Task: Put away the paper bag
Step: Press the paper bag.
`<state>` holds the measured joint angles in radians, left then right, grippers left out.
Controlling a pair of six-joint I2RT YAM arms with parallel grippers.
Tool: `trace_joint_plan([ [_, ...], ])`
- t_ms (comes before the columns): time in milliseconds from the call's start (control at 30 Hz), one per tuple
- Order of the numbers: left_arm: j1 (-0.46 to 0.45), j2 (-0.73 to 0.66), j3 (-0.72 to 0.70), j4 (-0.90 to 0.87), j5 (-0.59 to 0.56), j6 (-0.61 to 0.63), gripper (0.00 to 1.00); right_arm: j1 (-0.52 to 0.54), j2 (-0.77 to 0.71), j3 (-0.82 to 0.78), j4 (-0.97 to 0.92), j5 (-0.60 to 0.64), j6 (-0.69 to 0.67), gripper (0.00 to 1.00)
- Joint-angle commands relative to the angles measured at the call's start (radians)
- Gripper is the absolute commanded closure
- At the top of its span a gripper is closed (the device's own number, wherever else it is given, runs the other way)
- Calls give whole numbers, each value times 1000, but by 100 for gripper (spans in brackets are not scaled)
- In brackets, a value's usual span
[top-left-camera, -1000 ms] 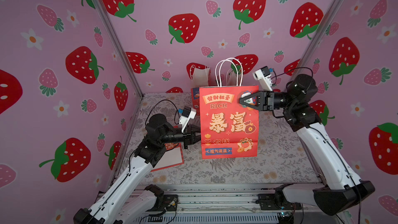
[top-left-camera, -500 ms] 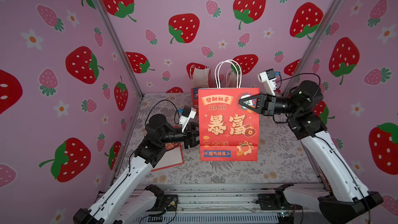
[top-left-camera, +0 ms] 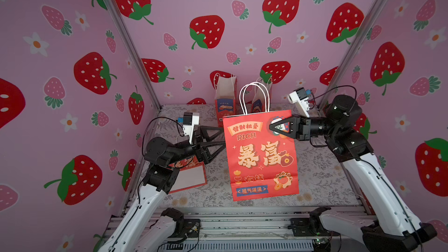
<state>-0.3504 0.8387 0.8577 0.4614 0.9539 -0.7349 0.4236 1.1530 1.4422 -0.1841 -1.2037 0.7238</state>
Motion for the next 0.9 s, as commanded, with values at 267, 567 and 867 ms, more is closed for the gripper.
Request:
trace_joint_plan([
  [267, -134, -12, 51, 146, 96, -6, 0, 27, -3, 6, -4, -74, -41, 100],
  [567, -171, -45, 68, 96, 131, 42, 0, 4, 42, 28, -11, -79, -43, 100],
  [867, -179, 7, 126, -165, 30, 186, 21, 58, 46, 94, -164, 10, -156, 100],
])
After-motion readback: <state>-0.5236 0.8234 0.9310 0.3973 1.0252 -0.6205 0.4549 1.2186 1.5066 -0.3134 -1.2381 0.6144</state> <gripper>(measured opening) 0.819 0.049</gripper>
